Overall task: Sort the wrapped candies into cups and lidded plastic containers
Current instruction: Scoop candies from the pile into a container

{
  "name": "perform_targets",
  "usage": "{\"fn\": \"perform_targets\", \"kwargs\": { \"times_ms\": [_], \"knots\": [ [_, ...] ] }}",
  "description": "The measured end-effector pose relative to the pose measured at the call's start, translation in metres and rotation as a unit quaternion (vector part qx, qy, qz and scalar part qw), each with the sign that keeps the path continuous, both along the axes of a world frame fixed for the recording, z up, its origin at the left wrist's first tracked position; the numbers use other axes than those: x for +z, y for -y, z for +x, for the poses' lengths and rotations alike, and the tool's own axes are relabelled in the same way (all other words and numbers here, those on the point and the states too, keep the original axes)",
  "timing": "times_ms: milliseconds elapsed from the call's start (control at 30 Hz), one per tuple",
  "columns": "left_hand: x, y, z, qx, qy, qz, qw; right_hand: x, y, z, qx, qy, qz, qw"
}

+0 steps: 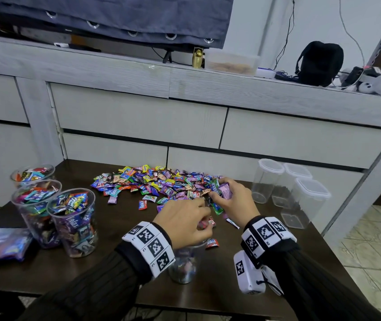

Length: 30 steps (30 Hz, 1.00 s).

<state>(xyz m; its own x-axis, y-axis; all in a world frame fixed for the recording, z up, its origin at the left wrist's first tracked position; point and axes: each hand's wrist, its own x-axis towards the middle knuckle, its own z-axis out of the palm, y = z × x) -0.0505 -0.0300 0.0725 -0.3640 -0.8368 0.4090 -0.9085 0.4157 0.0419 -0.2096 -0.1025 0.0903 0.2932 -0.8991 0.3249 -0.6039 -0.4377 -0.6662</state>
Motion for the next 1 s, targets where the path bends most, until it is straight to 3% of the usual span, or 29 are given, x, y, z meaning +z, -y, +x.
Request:
{"fn": "perform_targets", "kwargs": {
  "times_ms": [167, 267, 333, 433, 500, 567, 767, 1000],
  "knots": [
    [0.002, -0.002, 0.005, 0.004, -0.078, -0.014, 0.997, 0.005, -0.002, 0.002, 0.002, 0.029, -0.003, 1.000],
    [-0.004, -0.005, 0.017, 0.015, -0.188, 0.030, 0.982, 0.011, -0.006, 0.007, 0.007, 0.071, -0.010, 0.997],
    [-0.012, -0.007, 0.028, 0.025, -0.270, 0.093, 0.958, 0.012, -0.012, 0.015, 0.021, 0.100, -0.014, 0.995],
    [-0.022, -0.010, 0.040, -0.022, -0.385, 0.215, 0.897, 0.006, -0.025, 0.028, 0.064, 0.103, -0.041, 0.992],
    [-0.026, -0.012, 0.043, -0.065, -0.436, 0.267, 0.857, -0.002, -0.035, 0.035, 0.102, 0.098, -0.047, 0.989],
    [-0.029, -0.013, 0.044, -0.089, -0.455, 0.288, 0.838, -0.010, -0.043, 0.040, 0.129, 0.084, -0.060, 0.986],
    [-0.038, -0.009, 0.042, -0.056, -0.402, 0.258, 0.877, -0.022, -0.049, 0.044, 0.172, 0.027, -0.077, 0.982],
    [-0.045, -0.011, 0.040, -0.025, -0.417, 0.250, 0.873, -0.021, -0.046, 0.042, 0.207, -0.082, -0.093, 0.971]
  ]
}}
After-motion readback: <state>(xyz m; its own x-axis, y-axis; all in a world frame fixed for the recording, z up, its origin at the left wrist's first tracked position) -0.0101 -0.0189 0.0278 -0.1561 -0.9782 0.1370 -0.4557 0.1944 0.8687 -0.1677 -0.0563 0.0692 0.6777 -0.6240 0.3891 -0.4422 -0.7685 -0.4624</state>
